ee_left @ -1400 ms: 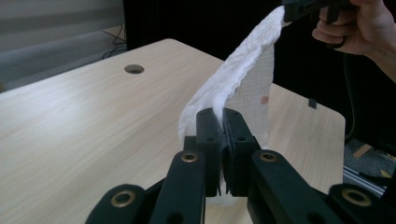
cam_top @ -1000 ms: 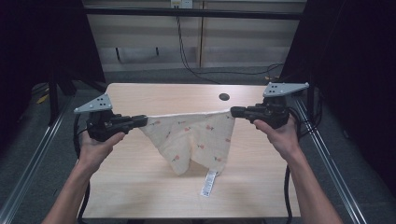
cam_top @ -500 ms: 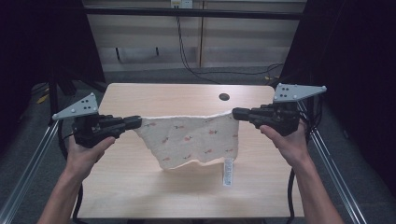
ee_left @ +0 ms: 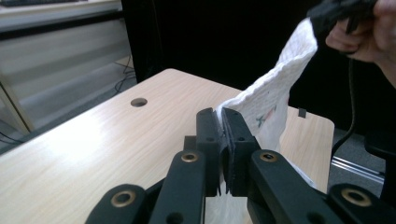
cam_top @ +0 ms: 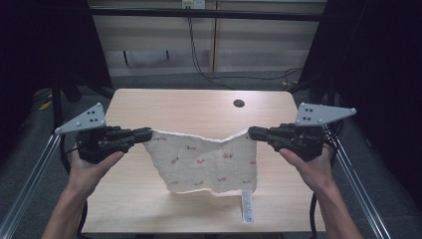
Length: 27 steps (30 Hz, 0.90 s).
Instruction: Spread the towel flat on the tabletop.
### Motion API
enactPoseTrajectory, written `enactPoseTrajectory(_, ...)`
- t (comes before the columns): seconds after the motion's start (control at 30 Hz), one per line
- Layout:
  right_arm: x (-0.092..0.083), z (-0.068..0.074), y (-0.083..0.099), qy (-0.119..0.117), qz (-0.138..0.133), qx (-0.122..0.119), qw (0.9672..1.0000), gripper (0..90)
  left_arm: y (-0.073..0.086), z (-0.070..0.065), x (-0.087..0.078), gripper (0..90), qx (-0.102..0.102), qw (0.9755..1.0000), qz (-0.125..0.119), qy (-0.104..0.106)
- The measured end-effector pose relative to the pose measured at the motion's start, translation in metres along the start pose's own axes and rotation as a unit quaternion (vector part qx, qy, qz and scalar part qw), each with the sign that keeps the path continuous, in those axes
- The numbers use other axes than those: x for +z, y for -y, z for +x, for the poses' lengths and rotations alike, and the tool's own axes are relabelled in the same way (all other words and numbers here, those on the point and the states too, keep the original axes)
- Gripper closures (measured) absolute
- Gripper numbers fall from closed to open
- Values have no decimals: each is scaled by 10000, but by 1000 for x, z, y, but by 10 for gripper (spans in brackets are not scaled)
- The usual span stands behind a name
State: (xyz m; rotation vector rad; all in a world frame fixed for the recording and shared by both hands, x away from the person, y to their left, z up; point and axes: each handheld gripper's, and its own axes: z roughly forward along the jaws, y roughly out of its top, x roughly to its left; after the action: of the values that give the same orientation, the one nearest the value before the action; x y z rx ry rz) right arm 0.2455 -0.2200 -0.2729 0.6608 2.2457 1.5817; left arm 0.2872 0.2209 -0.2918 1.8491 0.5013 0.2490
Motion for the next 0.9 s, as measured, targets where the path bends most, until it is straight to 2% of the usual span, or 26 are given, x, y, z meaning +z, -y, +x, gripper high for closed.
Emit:
enactPoseTrajectory(0.03,5,-8,13,32,74,153,9999,886,4,7,8,869,-78,9999,121,-45)
enactPoseTrajectory(0.13,14,-24,32,64,207,393,9990,885,9,18,23,869,-195,9993,315,-12)
enactPoseTrajectory(0.2,21,-32,42,132,437,415,9981,885,14,24,32,867,-203,9986,490,-70)
enactPoseTrajectory(0.23,24,-37,46,130,496,482,9975,885,16,27,36,867,-297,9982,516,-39)
enactPoseTrajectory(0.27,24,-37,46,130,496,482,9975,885,16,27,36,867,-297,9982,516,-39)
enactPoseTrajectory(0.3,30,-46,53,149,555,549,9968,885,22,33,42,867,-373,9979,534,-32)
enactPoseTrajectory(0.4,37,-59,58,153,544,687,9960,885,33,42,53,866,-599,9969,505,-53)
enactPoseTrajectory(0.5,46,-73,64,159,662,798,9945,884,43,49,63,866,-765,9955,547,-98)
enactPoseTrajectory(0.57,53,-81,70,186,683,879,9936,884,49,54,69,865,-803,9950,574,-131)
enactPoseTrajectory(0.7,68,-94,80,305,791,981,9916,884,57,64,83,864,-874,9928,789,-215)
enactPoseTrajectory(0.73,68,-94,80,305,791,981,9916,884,57,64,83,864,-874,9928,789,-215)
enactPoseTrajectory(0.77,75,-101,85,343,788,1085,9904,882,60,70,88,864,-945,9913,874,-259)
enactPoseTrajectory(0.8,78,-105,87,392,826,1095,9898,881,60,70,88,864,-945,9913,874,-259)
enactPoseTrajectory(0.83,82,-108,90,480,915,1066,9889,881,64,77,92,863,-1045,9903,879,-264)
enactPoseTrajectory(0.9,88,-113,94,510,947,1126,9878,881,66,81,96,860,-1052,9896,937,-300)
